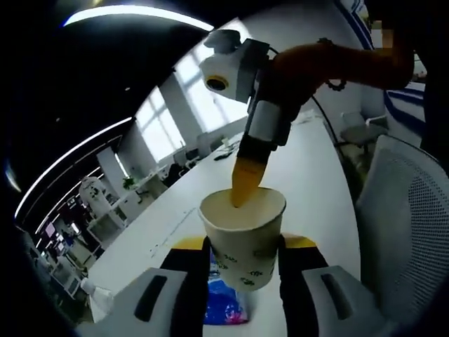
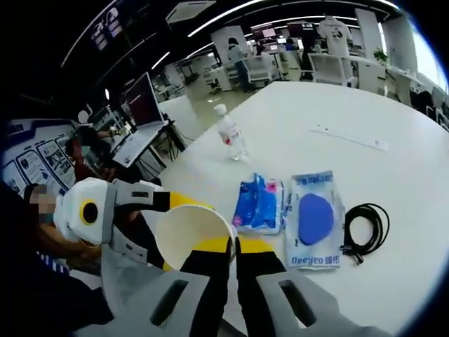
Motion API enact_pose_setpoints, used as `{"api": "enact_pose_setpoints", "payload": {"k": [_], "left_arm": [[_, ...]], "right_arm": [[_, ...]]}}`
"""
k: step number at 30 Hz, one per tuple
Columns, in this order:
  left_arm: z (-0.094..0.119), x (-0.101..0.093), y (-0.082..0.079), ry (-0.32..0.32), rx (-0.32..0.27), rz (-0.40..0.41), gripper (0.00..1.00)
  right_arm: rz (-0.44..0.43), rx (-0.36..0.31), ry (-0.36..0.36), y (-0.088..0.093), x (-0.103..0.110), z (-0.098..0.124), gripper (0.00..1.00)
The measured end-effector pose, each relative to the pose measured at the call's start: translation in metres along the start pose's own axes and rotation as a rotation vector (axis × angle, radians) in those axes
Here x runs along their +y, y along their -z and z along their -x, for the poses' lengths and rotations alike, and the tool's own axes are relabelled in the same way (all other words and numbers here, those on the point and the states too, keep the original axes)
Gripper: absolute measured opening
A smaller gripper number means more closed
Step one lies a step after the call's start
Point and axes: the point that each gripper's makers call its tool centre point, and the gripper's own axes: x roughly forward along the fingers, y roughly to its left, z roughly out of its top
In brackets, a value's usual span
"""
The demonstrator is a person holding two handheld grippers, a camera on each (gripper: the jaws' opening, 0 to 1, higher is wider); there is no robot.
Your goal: Arrange the tabletop items into an orderly group along one side of the table until the central work area is clear of visible clutter.
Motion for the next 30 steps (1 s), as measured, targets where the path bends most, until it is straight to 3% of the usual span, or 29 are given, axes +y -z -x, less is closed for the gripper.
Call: {"api": "enact_pose_setpoints", "payload": {"k": [6, 12, 16, 19, 24, 30], "left_arm": [[0.004, 0.003, -0.002, 0.007, -0.05, 0.214, 0.34], [0.004, 0.002, 0.0, 0.001, -0.048, 0.259, 0.34], [0.004, 0.005, 0.0, -0.004, -0.058, 0.296, 0.33], [0.004, 0.007, 0.002, -0.014, -0.051, 0.308, 0.33], [0.004, 0.013, 0.007, -0.034, -0.044, 0.328, 0.34], [0.004, 0.018, 0.012, -0.045, -0.033, 0.341, 0.34]], "right_arm": [[-0.095, -0.09, -0.078, -0.011, 0.008, 0.002, 0.02], [-0.093, -0.113, -0.086, -0.011, 0.008, 0.001, 0.05], [-0.122, -0.19, -0.101, -0.02, 0.008, 0.003, 0.06], [-0.125, -0.221, -0.084, -0.023, 0.003, 0.006, 0.12], [-0.079, -0.298, -0.024, -0.031, -0.007, 0.01, 0.33], [-0.087, -0.324, -0.002, -0.033, -0.012, 0.011, 0.53]]}}
